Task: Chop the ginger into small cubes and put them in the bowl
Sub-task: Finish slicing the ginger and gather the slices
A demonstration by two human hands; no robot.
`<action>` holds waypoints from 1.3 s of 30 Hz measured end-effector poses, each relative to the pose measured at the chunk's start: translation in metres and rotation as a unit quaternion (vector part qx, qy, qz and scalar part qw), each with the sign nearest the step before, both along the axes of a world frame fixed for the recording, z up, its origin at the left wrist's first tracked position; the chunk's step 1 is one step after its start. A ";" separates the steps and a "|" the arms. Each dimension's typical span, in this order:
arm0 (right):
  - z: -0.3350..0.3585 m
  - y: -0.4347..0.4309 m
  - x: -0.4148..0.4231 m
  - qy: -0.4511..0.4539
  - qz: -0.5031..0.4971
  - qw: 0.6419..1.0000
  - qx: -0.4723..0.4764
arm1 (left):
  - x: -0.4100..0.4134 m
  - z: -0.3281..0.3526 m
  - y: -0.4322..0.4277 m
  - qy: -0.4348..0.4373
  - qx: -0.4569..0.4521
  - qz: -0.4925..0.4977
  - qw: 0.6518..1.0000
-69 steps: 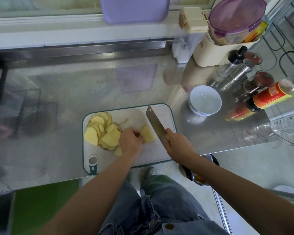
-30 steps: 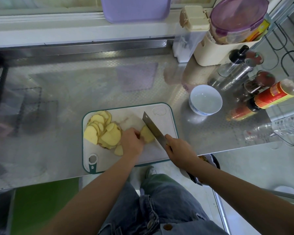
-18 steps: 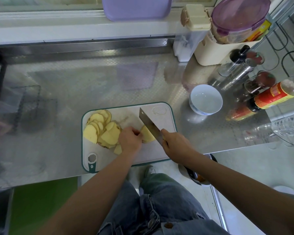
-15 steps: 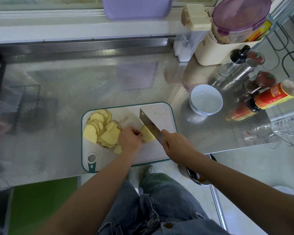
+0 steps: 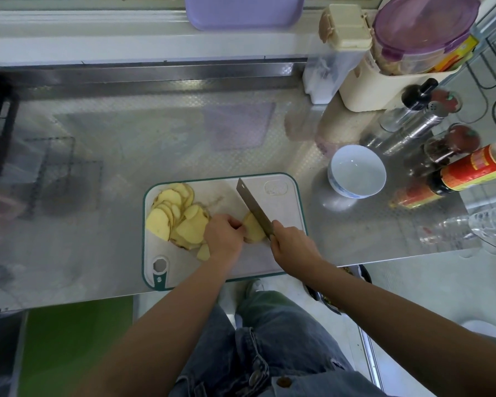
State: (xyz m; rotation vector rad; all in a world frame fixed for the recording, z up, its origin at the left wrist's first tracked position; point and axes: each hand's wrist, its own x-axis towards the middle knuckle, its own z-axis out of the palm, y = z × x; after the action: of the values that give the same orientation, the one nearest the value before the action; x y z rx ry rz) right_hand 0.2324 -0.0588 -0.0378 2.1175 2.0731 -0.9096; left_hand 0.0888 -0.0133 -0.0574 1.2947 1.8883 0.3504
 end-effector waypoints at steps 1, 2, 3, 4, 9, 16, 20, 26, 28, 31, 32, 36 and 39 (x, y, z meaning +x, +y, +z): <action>0.001 0.002 0.000 0.002 -0.001 1.000 0.007 | 0.000 0.000 0.000 0.001 0.001 -0.001 1.000; 0.002 0.004 0.001 0.004 -0.002 1.000 0.013 | -0.001 -0.001 0.000 0.002 0.001 -0.002 1.000; 0.004 0.006 0.003 0.009 -0.006 1.000 0.020 | -0.001 -0.001 0.000 0.001 0.002 -0.002 1.000; 0.005 0.007 0.004 0.017 -0.012 0.999 0.027 | -0.001 -0.002 -0.001 -0.001 0.002 -0.002 1.000; 0.015 0.007 0.011 0.011 0.011 0.999 0.038 | -0.001 -0.003 -0.001 -0.001 0.011 0.001 1.000; 0.018 0.003 0.013 -0.024 0.040 0.999 0.006 | -0.001 -0.005 -0.001 -0.009 0.016 -0.003 1.000; 0.014 0.000 0.010 -0.012 0.028 1.000 -0.006 | -0.001 -0.004 -0.001 -0.012 0.011 -0.001 1.000; 0.004 0.003 0.000 0.009 -0.001 1.000 -0.006 | -0.002 -0.002 0.000 -0.025 0.002 0.012 1.000; 0.002 0.002 0.000 0.017 -0.008 1.000 -0.003 | -0.002 -0.001 0.000 -0.020 0.001 0.007 1.000; 0.006 0.002 0.004 0.031 -0.022 0.999 0.011 | -0.003 -0.002 0.001 -0.012 -0.002 0.005 1.000; 0.008 0.002 0.005 0.039 -0.025 0.999 0.017 | -0.003 -0.002 0.001 -0.011 -0.004 0.005 1.000; 0.021 0.003 0.008 0.051 -0.001 0.998 0.023 | -0.003 -0.002 0.000 -0.011 0.002 -0.003 1.000; 0.025 0.003 0.011 0.035 0.036 0.999 0.017 | -0.003 -0.002 0.000 -0.016 0.005 -0.007 1.000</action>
State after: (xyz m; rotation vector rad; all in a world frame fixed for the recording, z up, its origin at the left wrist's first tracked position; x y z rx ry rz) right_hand 0.2436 -0.0559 -0.0124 2.0407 2.1974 -0.9602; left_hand 0.0854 -0.0136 -0.0597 1.3003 1.8527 0.3709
